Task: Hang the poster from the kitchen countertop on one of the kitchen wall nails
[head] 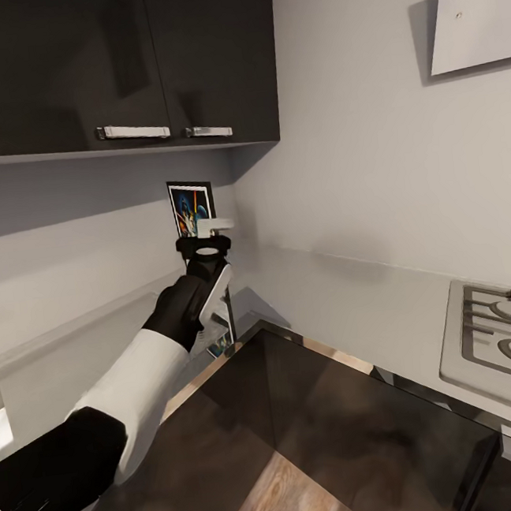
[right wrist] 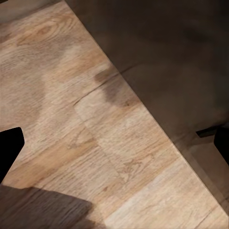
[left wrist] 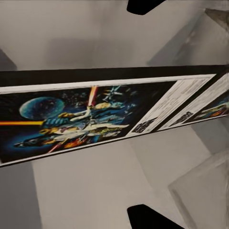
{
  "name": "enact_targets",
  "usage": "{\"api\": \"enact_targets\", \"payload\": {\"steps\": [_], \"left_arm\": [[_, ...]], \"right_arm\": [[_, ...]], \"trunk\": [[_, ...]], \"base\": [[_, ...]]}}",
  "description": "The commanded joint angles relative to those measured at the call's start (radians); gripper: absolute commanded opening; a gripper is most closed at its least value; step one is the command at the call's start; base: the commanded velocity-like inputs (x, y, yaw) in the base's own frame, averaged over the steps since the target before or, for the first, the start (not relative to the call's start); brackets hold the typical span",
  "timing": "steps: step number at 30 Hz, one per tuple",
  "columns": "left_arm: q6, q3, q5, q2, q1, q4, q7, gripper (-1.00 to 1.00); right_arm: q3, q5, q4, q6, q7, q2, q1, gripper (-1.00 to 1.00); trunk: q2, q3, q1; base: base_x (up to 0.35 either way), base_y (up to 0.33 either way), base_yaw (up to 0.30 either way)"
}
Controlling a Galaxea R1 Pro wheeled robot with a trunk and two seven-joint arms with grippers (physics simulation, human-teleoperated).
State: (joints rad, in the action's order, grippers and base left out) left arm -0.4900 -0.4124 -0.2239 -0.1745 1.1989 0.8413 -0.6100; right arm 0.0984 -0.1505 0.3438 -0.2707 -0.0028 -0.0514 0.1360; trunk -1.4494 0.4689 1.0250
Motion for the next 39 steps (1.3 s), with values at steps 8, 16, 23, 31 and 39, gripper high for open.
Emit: {"api": "enact_targets", "payload": {"steps": [8, 16, 23, 31, 39], "left_arm": [[0.039, -0.002, -0.036, 0.0, 0.041, -0.08, -0.008, 1.0], [0.072, -0.001, -0.039, 0.0, 0.045, -0.084, -0.008, 1.0], [0.074, 0.0, -0.04, 0.0, 0.045, -0.08, -0.008, 1.0], [0.074, 0.0, -0.041, 0.0, 0.045, -0.078, -0.008, 1.0], [0.091, 0.0, -0.041, 0.0, 0.045, -0.077, -0.008, 1.0]], "right_arm": [[0.002, -0.003, 0.0, -0.003, 0.0, -0.001, 0.001, 1.0], [0.002, -0.003, 0.0, -0.004, 0.0, -0.001, 0.001, 1.0], [0.002, -0.003, 0.0, -0.004, 0.0, -0.001, 0.001, 1.0], [0.002, -0.003, 0.0, -0.004, 0.0, -0.001, 0.001, 1.0], [0.002, -0.003, 0.0, -0.003, 0.001, -0.001, 0.001, 1.0]], "trunk": [[-0.001, 0.002, 0.0], [-0.001, 0.011, 0.0], [-0.001, 0.022, 0.0], [-0.001, 0.033, 0.0], [-0.001, 0.034, 0.0]], "base": [[0.0, 0.0, 0.0], [0.0, 0.0, 0.0], [0.0, 0.0, 0.0], [0.003, 0.0, 0.0], [0.116, -0.062, 0.0]]}}
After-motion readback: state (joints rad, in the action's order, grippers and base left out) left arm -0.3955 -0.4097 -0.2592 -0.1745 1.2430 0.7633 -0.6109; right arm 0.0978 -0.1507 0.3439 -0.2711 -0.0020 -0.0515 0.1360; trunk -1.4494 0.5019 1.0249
